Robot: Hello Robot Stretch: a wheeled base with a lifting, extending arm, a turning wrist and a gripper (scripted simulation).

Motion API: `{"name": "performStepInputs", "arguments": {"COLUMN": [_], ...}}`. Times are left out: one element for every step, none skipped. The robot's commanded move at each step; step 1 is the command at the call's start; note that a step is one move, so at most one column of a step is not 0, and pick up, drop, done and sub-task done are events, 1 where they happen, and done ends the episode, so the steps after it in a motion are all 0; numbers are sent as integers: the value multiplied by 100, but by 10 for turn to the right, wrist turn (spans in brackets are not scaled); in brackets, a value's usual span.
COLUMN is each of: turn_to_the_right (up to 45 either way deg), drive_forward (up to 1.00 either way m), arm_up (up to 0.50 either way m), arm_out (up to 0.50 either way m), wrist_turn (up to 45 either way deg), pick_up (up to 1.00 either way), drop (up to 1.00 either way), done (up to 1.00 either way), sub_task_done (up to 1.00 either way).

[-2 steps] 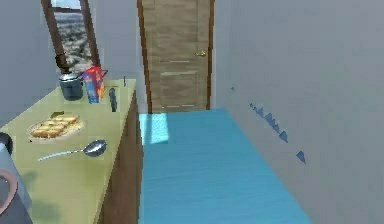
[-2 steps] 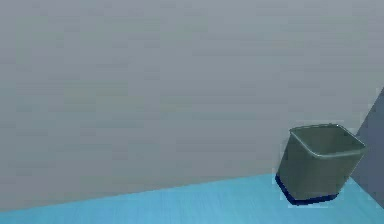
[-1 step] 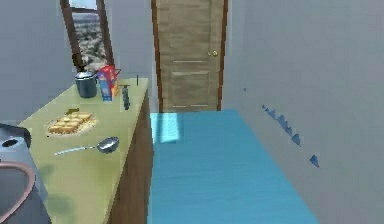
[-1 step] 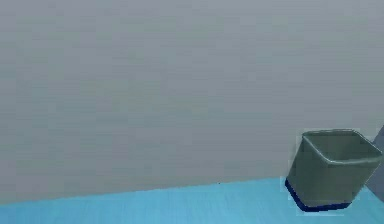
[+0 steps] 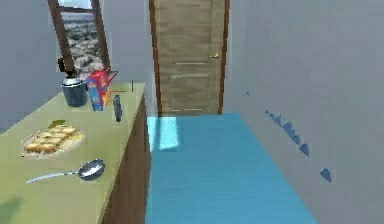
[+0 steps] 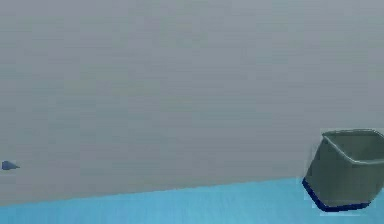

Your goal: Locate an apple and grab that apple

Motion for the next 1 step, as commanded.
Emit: {"name": "performStepInputs", "arguments": {"turn_to_the_right": [-450], "drive_forward": [0], "arm_up": [0], "arm_out": [0], "wrist_turn": [0], "pick_up": [0], "drop": [0], "done": [0], "sub_task_done": [0]}}
